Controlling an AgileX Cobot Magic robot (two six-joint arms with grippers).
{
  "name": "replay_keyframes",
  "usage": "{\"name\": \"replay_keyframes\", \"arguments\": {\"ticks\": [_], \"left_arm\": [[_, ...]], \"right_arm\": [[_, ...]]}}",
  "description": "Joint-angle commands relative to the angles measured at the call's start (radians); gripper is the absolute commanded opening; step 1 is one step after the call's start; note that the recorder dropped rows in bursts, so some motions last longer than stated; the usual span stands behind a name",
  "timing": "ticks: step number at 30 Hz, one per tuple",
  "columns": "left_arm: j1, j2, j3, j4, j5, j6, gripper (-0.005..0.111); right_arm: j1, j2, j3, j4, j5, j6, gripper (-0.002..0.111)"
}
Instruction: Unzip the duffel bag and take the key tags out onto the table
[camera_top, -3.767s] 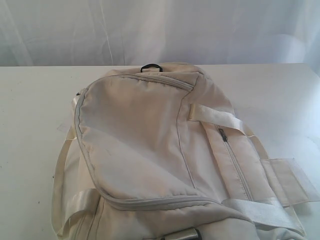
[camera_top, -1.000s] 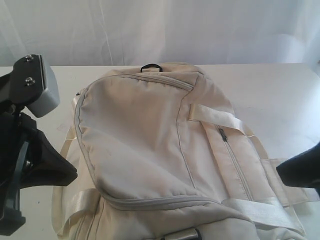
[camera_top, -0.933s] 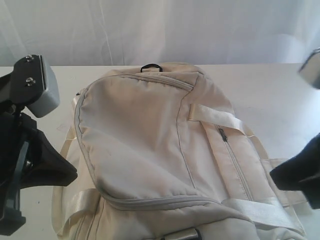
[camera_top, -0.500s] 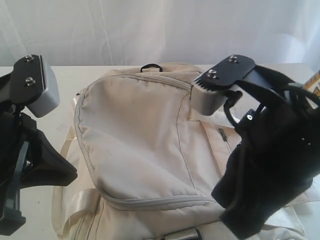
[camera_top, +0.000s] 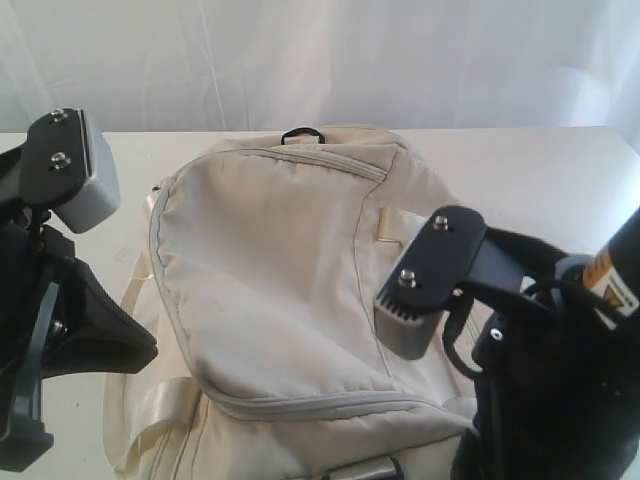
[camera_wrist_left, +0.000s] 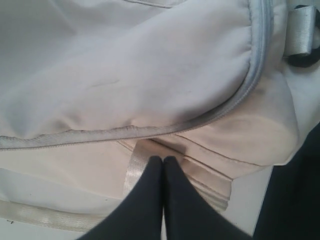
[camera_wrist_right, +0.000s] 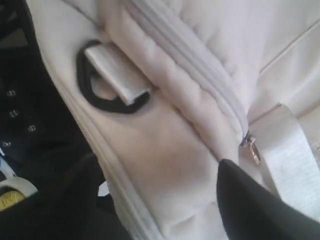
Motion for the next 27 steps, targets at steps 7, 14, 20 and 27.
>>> {"name": "replay_keyframes", "arguments": {"ticks": [7, 14, 20, 27], "left_arm": [[-0.006, -0.002, -0.007, -0.019, 0.016, 0.000, 0.000], [-0.006, -0.002, -0.007, -0.019, 0.016, 0.000, 0.000], [-0.006, -0.002, -0.007, -0.019, 0.014, -0.001, 0.000], [-0.006, -0.002, -0.007, -0.019, 0.013, -0.001, 0.000]], "right_arm": [[0.002, -0.002, 0.156, -0.077, 0.003, -0.013, 0.041], [0.002, -0.002, 0.182, -0.388, 0.003, 0.219, 0.000], [0.000, -0.002, 0.182, -0.648, 0.003, 0.357, 0.000], [0.000, -0.002, 0.182, -0.773, 0.003, 0.358, 0.000]]}}
